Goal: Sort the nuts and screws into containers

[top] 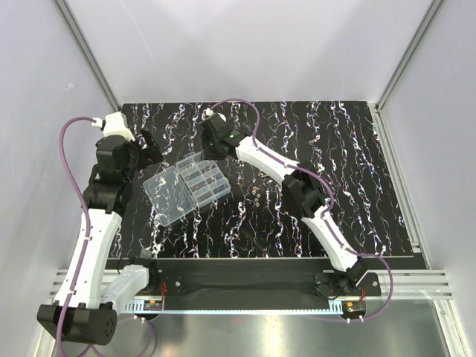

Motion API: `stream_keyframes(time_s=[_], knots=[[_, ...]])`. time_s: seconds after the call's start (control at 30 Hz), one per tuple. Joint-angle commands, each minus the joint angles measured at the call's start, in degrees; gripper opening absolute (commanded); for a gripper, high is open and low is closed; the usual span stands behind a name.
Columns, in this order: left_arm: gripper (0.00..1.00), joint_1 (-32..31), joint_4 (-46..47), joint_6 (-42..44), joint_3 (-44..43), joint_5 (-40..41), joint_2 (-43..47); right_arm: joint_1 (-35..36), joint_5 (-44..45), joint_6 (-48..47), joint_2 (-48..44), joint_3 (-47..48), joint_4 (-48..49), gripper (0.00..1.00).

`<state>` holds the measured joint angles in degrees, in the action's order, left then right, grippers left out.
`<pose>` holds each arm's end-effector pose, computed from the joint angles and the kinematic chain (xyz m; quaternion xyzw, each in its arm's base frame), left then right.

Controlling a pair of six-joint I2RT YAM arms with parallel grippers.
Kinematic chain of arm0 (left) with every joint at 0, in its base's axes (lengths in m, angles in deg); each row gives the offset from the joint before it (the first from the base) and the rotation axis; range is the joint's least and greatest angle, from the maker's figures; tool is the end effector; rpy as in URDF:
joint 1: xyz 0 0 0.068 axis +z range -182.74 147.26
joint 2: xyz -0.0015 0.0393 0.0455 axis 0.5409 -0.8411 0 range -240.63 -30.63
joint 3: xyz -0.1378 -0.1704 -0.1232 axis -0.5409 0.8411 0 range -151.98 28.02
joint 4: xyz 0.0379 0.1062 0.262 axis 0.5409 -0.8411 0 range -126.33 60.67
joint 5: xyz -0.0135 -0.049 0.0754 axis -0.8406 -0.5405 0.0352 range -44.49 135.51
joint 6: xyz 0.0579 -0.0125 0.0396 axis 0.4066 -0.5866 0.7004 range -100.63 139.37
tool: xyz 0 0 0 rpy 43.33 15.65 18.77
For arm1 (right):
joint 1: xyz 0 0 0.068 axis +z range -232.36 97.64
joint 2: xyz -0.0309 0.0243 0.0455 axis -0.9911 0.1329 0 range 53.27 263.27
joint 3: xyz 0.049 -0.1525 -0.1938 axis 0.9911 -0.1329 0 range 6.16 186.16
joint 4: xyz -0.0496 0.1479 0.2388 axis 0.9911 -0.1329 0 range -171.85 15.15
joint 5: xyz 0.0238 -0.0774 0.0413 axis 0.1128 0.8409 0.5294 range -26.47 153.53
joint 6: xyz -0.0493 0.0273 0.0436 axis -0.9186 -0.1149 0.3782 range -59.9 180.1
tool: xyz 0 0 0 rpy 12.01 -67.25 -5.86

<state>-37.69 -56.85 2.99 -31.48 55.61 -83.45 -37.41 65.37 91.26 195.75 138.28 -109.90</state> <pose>0.2583 -0.0121 0.3503 -0.1315 0.8111 -0.0334 0.5690 0.4129 0.4095 0.1768 -0.1051 0.9191 0.2221 0.3079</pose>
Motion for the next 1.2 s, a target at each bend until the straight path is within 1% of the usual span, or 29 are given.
stream_keyframes(time_s=[0.0, 0.03, 0.13, 0.17, 0.23, 0.27, 0.3, 0.33, 0.4, 0.43, 0.47, 0.5, 0.53, 0.6, 0.67, 0.7, 0.73, 0.77, 0.8, 0.83, 0.9, 0.93, 0.97, 1.0, 1.03, 1.07, 1.1, 1.13, 1.17], knots=[[0.99, -0.32, 1.34, 0.91, -1.67, 0.35, 1.4, 0.05, -0.35, -0.48, -1.66, 2.71, -0.9, 0.43], [0.99, -0.24, 1.34, 0.91, -1.67, 0.35, 1.4, -0.04, -0.35, -0.74, -2.02, 2.8, -1.07, 0.45], [0.99, -0.24, 1.43, 1.7, -1.67, -0.87, 1.31, -0.04, 0.61, -1.8, -3.78, 4.11, -3.53, 0.47], [0.99, -0.23, 1.69, 1.88, -1.58, -1.58, 1.31, -0.3, 1.05, -2.41, -4.83, 3.86, -4.06, 0.52], [0.99, -0.32, 2.13, 2.75, -1.32, -6.48, 1.14, -1.96, 3.51, -2.77, -8.69, 2.72, -5.38, 0.56], [0.99, -0.32, 3.17, 2.93, -1.14, -8.85, 0.96, -2.93, 4.21, -2.77, -10.53, -0.68, -5.12, 0.59], [0.99, -0.41, 3.62, 3.11, -0.79, -13.49, 0.61, -5.37, 4.48, -2.51, -14.9, -3.15, -3.99, 0.6], [0.99, -0.76, 4.14, 3.2, -0.7, -14.84, 0.35, -6.7, 4.66, -2.24, -17.29, -8.92, -3.11, 0.61], [0.99, -1.11, 4.24, 3.2, -0.79, -16.6, -0.44, -9.69, 4.66, -1.8, -24.65, -15.1, -0.48, 0.69], [0.99, -1.2, 4.06, 3.02, -0.87, -17.05, -0.79, -12.66, 4.83, -1.71, -27.14, -21.22, 0.32, 0.7], [0.99, -1.2, 3.89, 2.94, -1.05, -17.57, -1.23, -14.43, 5.62, -1.71, -29.51, -24.5, 0.85, 0.73], [0.99, -1.29, 3.89, 2.76, -1.57, -19.23, -2.45, -15.93, 6.49, -1.89, -34.32, -27.58, 2.16, 0.78], [0.99, -1.72, 3.89, 2.58, -1.75, -20.03, -3.34, -17.34, 7.63, -2.15, -36.72, -33.96, 2.79, 0.8], [0.99, -3.48, 3.8, 2.5, -3.15, -20.92, -6.92, -21.73, 9.93, -2.15, -42.94, -39.36, 3.67, 0.83], [0.99, -9.44, 2.05, 2.84, -5.86, -18.91, -9.92, -26.46, 10.19, -1.54, -48.05, -46.31, 4.02, 0.86], [0.99, -12.33, 1.43, 3.02, -6.93, -15.24, -13.16, -28.06, 10.11, -1.19, -49.82, -48.77, 4.54, 0.86], [0.99, -17.32, 0.64, 3.02, -7.9, -13.73, -14.75, -29.38, 10.02, -1.01, -51.49, -53.58, 5.16, 0.87], [0.99, -19.55, 0.55, 2.5, -9.73, -12.49, -16.34, -31.92, 10.28, -0.84, -54.64, -55.98, 6.38, 0.88], [0.99, -21.75, 0.63, 1.89, -10.71, -8.91, -19.4, -33.16, 10.19, -0.66, -55.98, -58.18, 6.83, 0.88], [0.99, -25.34, 1.07, 0.66, -11.68, -7.49, -20.99, -34.13, 10.28, -0.57, -57.21, -61.85, 7.18, 0.89], [0.99, -28.52, 1.25, -0.14, -15.35, -3.46, -26.42, -37.72, 9.06, -0.57, -59.84, -64.95, 7.88, 0.89], [0.99, -31.76, 1.08, -0.4, -16.77, -2.21, -28.63, -38.96, 8.44, -0.66, -60.55, -67.4, 8.06, 0.89], [0.98, -33.27, 0.73, -0.32, -18.26, -0.98, -30.92, -39.76, 7.39, -0.75, -61.17, -68.38, 8.33, 0.89], [0.98, -34.76, 0.37, -0.32, -20.97, 2.51, -35.64, -40.81, 7.21, -1.09, -62.31, -69.44, 8.68, 0.89], [0.96, -37.39, -1.02, -0.84, -22.39, 4.03, -38.12, -40.99, 7.55, -1.36, -62.84, -70.93, 8.77, 0.89], [0.95, -38.54, -1.82, -1.19, -23.8, 5.26, -40.67, -41.08, 8.43, -1.71, -63.45, -71.46, 8.59, 0.89], [0.94, -39.43, -2.87, -2.24, -26.25, 8.84, -45.4, -40.99, 8.7, -1.97, -64.77, -71.99, 8.59, 0.89], [0.92, -40.83, -4.27, -3.73, -27.41, 9.66, -47.62, -41.08, 8.79, -2.06, -65.48, -73.04, 8.68, 0.89], [0.88, -41.36, -4.46, -4.27, -28.98, 10.1, -49.82, -40.99, 8.7, -2.07, -66.96, -73.57, 9.29, 0.89]])
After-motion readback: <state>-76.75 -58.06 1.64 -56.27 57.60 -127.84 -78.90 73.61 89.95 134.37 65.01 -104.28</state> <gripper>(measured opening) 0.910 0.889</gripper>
